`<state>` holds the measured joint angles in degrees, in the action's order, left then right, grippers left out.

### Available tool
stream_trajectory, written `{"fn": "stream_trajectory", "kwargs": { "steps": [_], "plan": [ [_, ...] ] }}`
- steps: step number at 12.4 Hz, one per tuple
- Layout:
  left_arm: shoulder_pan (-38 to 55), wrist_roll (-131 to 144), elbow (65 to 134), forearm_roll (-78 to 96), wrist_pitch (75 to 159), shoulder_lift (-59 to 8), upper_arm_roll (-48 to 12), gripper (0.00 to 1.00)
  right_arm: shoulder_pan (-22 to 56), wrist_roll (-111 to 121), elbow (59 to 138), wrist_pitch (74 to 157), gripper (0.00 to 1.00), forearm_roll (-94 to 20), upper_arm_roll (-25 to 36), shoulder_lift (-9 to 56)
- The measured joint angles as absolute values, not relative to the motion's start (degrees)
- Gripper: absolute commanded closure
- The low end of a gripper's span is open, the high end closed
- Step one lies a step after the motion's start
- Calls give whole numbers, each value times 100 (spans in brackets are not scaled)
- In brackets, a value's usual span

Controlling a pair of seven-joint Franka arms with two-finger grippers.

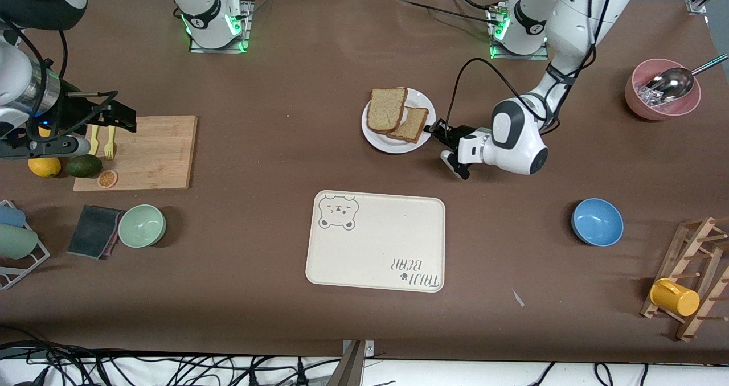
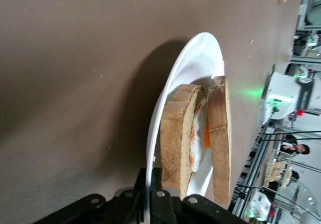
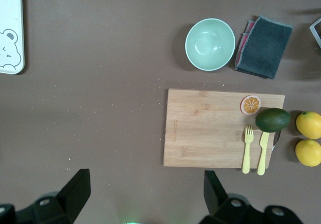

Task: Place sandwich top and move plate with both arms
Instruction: 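Grip the white plate rim with the left gripper, then slide the plate with the left gripper onto the cream tray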

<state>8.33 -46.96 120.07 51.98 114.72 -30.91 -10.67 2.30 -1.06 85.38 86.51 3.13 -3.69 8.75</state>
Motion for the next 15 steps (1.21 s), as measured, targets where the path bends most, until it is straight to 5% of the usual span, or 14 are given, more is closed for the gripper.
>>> {"fn": "stream_trajectory", "kwargs": {
  "steps": [7,15],
  "plan": [
    [299,-4577,10678,5329,10723,-3309,-1061,100,230,-106,8540,8752,0,319,-368,977],
    [437,-3139,8206,5688,11198,-4938,-1065,100,230,-106,8541,8773,0,322,-367,1025]
  ]
}}
